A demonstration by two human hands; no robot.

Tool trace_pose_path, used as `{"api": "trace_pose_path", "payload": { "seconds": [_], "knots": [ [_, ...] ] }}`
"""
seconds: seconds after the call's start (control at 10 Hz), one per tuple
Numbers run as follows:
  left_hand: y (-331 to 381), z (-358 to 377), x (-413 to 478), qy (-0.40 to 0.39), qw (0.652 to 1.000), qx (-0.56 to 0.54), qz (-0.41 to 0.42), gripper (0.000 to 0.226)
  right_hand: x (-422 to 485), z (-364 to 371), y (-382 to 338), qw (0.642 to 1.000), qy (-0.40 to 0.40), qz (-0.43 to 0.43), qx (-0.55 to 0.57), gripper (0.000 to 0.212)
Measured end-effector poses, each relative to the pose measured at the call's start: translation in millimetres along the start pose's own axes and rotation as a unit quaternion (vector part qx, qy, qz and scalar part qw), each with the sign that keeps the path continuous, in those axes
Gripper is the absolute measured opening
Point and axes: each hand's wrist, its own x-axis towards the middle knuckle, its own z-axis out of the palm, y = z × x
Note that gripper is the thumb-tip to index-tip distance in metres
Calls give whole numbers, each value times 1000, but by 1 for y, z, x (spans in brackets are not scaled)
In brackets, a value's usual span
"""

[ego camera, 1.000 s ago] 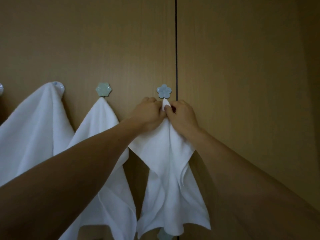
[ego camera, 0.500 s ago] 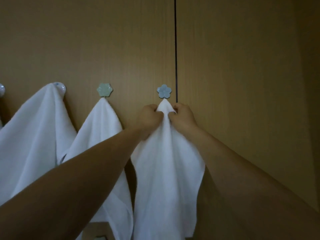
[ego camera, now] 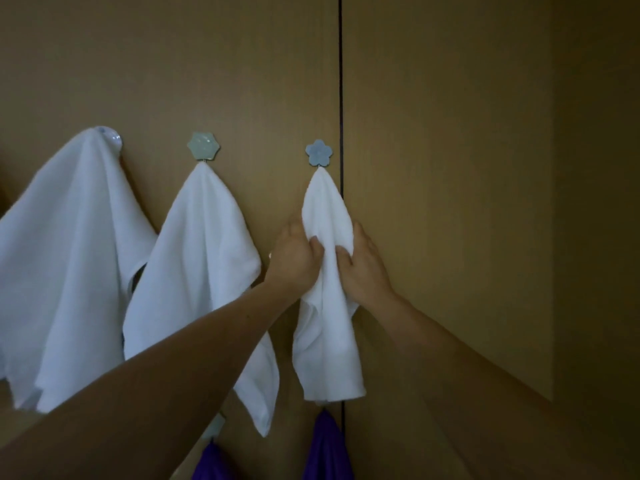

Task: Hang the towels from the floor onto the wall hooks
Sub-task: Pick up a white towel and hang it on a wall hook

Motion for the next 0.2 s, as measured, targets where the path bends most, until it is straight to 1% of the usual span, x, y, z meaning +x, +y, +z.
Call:
{"api": "trace_pose_path", "payload": {
  "seconds": [0.1, 0.2],
  "knots": [
    [4, -14, -27, -22, 998, 27, -46, 48, -30, -13, -6, 999, -29, 42, 16, 53],
    [8, -29, -62, -57, 996, 20, -71, 51, -66, -25, -18, 997, -46, 33, 58, 49]
  ]
}}
